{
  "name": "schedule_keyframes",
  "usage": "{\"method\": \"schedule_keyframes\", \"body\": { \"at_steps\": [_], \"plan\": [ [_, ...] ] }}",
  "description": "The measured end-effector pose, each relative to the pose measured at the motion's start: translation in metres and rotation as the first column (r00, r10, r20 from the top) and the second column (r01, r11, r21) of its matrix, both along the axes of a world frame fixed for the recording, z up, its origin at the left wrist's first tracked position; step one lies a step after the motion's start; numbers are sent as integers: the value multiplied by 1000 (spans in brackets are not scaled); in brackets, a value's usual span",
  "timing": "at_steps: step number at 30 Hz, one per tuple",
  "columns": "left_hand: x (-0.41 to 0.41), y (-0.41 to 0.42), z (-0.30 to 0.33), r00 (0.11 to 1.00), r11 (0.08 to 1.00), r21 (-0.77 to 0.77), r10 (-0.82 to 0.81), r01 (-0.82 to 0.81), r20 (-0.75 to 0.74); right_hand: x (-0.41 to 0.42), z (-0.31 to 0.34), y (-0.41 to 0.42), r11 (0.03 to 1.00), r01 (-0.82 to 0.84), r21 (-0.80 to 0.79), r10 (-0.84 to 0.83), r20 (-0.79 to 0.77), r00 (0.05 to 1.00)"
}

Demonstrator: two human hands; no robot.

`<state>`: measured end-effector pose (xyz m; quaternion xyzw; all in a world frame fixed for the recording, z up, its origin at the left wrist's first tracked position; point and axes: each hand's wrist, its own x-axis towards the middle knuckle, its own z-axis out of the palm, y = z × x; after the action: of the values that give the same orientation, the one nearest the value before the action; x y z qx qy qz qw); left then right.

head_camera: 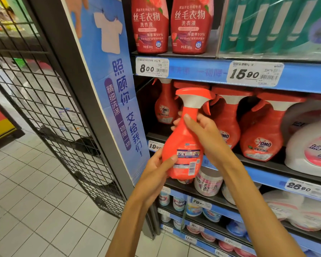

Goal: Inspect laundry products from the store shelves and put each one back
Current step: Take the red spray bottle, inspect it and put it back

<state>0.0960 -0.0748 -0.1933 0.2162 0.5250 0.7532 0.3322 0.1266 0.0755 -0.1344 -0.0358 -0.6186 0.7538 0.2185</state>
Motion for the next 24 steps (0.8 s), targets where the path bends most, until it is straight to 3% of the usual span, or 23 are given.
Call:
{"method": "schedule_keyframes", "body": {
  "at_steps": [3, 5, 7, 10, 12, 16, 19, 21, 24],
  "plan": [
    [1, 1, -2, 998, 998, -15, -59, 59, -7, 0, 3, 7, 991, -119, -54, 116, -55, 992],
    [6, 4, -2, 999, 999, -39, -7, 5, -39, -2, 4, 7, 992, -126, -25, 125, -50, 991],
    [10, 11, -5, 983, 990, -63, 118, -128, -140, -5, 2, 4, 996, -33, 86, 34, -6, 999],
    [12, 18, -9, 889, 931, -118, 285, -345, -358, -10, -1, -3, 942, 173, 289, -186, 20, 982],
    [9, 19, -11, 872, 933, -118, 266, -340, -410, -13, -1, -4, 953, 196, 232, -208, 30, 978],
    [-1, 15, -15, 946, 971, -38, 221, -236, -238, -19, 5, 5, 1000, 6, 20, -6, 9, 1000],
    [-11, 16, -18, 987, 991, -21, 126, -129, -102, -26, 4, 10, 993, -114, -36, 113, -29, 993],
    [-13, 20, -21, 989, 991, 15, 136, -136, -59, -32, 1, 12, 994, -111, -20, 111, -4, 994],
    [-15, 28, -27, 954, 953, 50, 300, -299, 0, -40, -5, 11, 987, -4, 161, -13, 106, 994]
  ]
}}
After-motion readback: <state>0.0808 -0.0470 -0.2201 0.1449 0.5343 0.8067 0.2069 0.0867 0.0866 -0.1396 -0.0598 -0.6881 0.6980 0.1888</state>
